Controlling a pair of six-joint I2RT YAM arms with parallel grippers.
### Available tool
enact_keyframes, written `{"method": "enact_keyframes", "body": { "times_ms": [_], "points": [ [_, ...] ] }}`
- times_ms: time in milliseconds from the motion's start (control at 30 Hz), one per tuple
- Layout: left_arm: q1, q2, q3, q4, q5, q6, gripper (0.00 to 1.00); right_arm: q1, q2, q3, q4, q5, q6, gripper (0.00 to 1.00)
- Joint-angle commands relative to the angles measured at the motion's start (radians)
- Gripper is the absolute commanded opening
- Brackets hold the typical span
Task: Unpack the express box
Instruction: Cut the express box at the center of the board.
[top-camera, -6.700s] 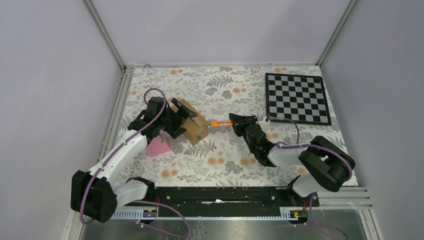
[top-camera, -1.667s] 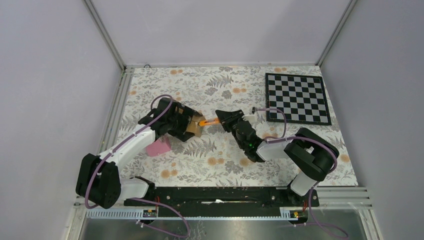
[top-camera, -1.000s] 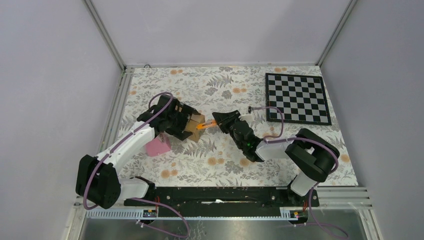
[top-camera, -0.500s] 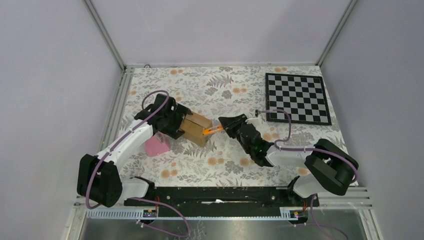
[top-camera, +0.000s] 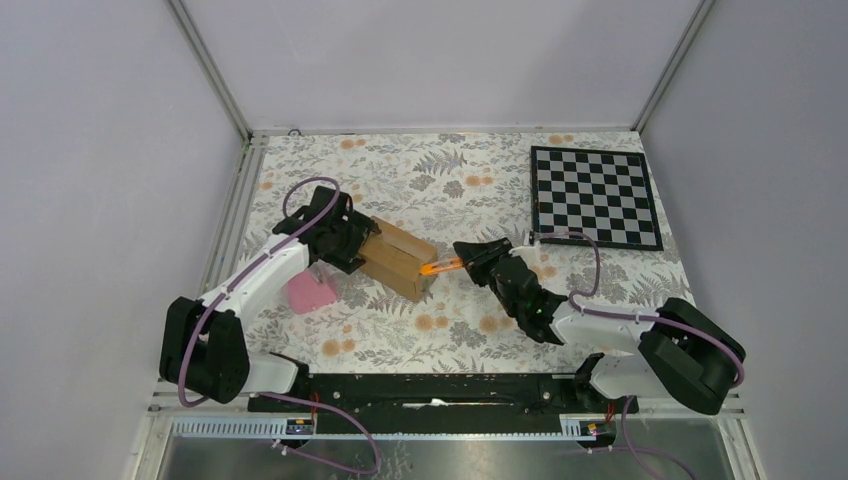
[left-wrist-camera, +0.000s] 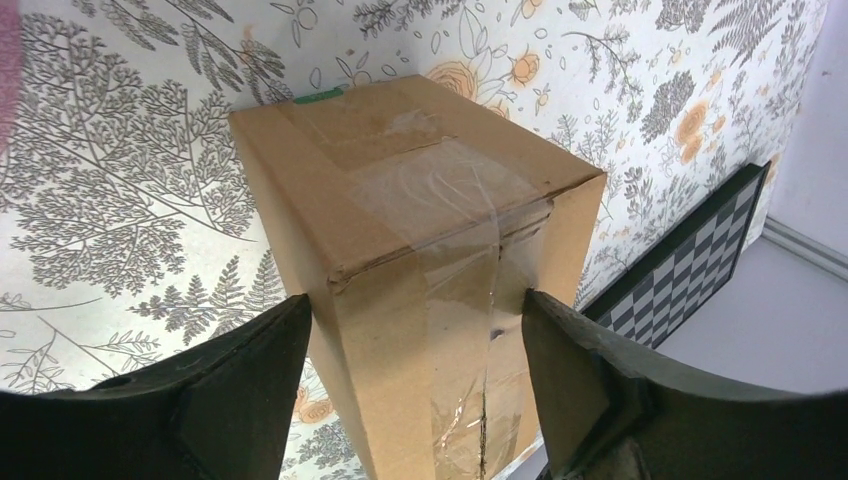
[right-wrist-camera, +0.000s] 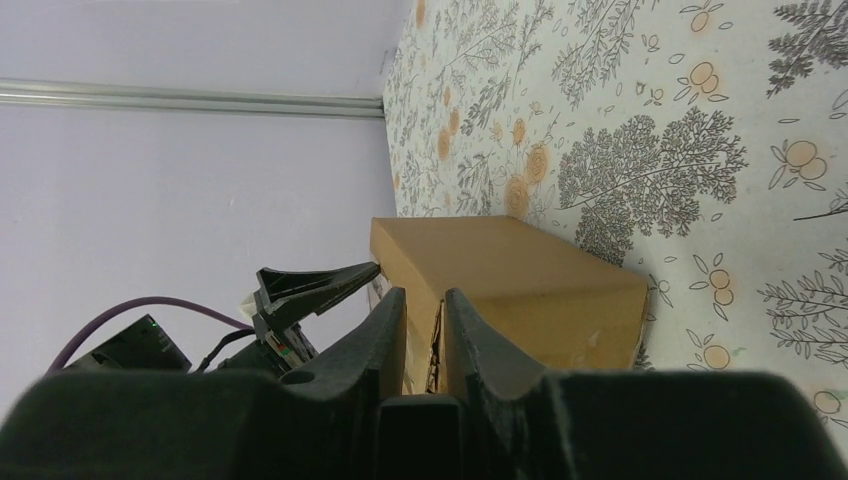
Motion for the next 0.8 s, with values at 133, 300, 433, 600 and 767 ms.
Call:
{"method": "enact_keyframes", "body": {
  "times_ms": [133, 300, 433, 600, 767],
  "points": [
    [0.023, 0.042, -0.012, 0.108, -0.067, 0.047, 0.60, -0.021, -0.075, -0.043, -0.028, -0.042, 0.096, 0.00],
    [0.023, 0.049, -0.023, 0.120, -0.073, 0.063, 0.57, -0.029, -0.113, -0.048, -0.085, -0.041, 0.109, 0.00],
    [0.022, 0.055, -0.002, 0.116, -0.073, 0.094, 0.58, -0.044, -0.155, -0.061, -0.102, -0.042, 0.113, 0.00],
    [0.023, 0.079, 0.049, 0.123, -0.029, 0.178, 0.64, -0.049, -0.268, -0.001, -0.254, -0.033, -0.029, 0.00],
    [0.023, 0.120, 0.152, 0.113, 0.074, 0.297, 0.83, -0.050, -0.364, 0.114, -0.410, 0.036, -0.362, 0.00]
  ]
}}
